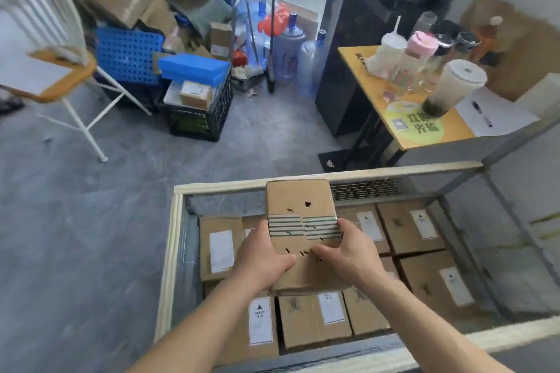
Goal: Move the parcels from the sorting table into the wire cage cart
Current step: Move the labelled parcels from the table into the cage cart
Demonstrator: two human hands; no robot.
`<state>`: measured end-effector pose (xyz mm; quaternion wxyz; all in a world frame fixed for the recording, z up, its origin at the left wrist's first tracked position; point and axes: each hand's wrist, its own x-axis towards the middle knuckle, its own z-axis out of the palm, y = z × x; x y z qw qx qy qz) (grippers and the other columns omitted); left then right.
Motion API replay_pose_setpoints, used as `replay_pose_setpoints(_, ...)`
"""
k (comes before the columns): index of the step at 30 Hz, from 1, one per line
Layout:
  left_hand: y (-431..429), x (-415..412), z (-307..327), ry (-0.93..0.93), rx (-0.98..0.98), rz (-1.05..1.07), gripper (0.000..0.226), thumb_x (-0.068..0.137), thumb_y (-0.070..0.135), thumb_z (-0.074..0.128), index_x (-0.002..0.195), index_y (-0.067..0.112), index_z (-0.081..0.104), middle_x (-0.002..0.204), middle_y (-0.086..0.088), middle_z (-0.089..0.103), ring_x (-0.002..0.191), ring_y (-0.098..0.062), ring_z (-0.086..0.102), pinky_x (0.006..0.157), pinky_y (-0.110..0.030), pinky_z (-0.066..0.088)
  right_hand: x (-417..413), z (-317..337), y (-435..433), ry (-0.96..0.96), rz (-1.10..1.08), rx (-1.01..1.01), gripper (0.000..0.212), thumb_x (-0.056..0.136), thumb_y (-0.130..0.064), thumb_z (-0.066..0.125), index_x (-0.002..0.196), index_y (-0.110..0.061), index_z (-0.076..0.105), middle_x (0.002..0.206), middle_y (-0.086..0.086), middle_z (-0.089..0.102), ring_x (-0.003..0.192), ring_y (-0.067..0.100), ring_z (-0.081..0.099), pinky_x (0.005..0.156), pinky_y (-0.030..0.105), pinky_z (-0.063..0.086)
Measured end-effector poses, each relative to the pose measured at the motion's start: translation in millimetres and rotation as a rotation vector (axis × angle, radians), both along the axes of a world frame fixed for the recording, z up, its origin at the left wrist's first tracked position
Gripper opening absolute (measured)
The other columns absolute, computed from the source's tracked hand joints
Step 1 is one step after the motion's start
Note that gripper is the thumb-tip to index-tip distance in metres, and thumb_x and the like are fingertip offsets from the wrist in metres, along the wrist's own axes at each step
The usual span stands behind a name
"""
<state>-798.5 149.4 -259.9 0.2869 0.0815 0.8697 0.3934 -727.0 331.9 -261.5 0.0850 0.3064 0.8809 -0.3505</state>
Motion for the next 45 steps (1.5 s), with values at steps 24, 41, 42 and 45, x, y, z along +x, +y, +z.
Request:
replay_pose_setpoints(24, -6, -81, -298, -0.171, -0.364, 0.035, 0.071, 0.088, 0.022, 0.071, 0.149, 0.013, 0.036, 0.144, -0.011, 0.046, 0.123, -0.027, 0.054, 0.102, -0.035, 0.048, -97, -310, -12, -0.166, 0.119, -0.153, 0.051, 0.079, -0.032, 0.077, 0.125, -0.030, 0.054, 0.104, -0.013, 0.062, 0.094, 0.013, 0.059, 0.082, 0.029, 0.052)
replay_pose_setpoints(41, -12, -86, -317, -0.147, -0.406, -0.018, 0.077, 0.095, 0.021, 0.065, 0.157, 0.013, 0.021, 0.156, -0.006, 0.030, 0.133, -0.027, 0.047, 0.108, -0.034, 0.039, -112, -330, -20, -0.226, 0.162, -0.250, 0.053, 0.085, -0.019, 0.071, 0.135, -0.026, 0.052, 0.116, -0.007, 0.068, 0.102, 0.019, 0.065, 0.087, 0.034, 0.056)
replay_pose_setpoints(42, -13, -85, -310, -0.140, -0.404, -0.028, 0.077, 0.094, 0.022, 0.065, 0.157, 0.013, 0.022, 0.156, -0.006, 0.031, 0.134, -0.026, 0.047, 0.109, -0.035, 0.039, -111, -323, -19, -0.214, 0.165, -0.242, 0.057, 0.087, -0.020, 0.072, 0.140, -0.024, 0.051, 0.115, -0.007, 0.066, 0.102, 0.016, 0.064, 0.082, 0.025, 0.053)
replay_pose_setpoints(45, -16, -82, -281, -0.094, -0.398, -0.068, 0.076, 0.092, 0.029, 0.066, 0.156, 0.015, 0.027, 0.154, -0.006, 0.035, 0.134, -0.026, 0.045, 0.109, -0.038, 0.040, -106, -292, -19, -0.194, 0.176, -0.215, 0.059, 0.090, -0.022, 0.070, 0.145, -0.023, 0.049, 0.112, -0.017, 0.064, 0.075, -0.004, 0.060, 0.054, 0.004, 0.037)
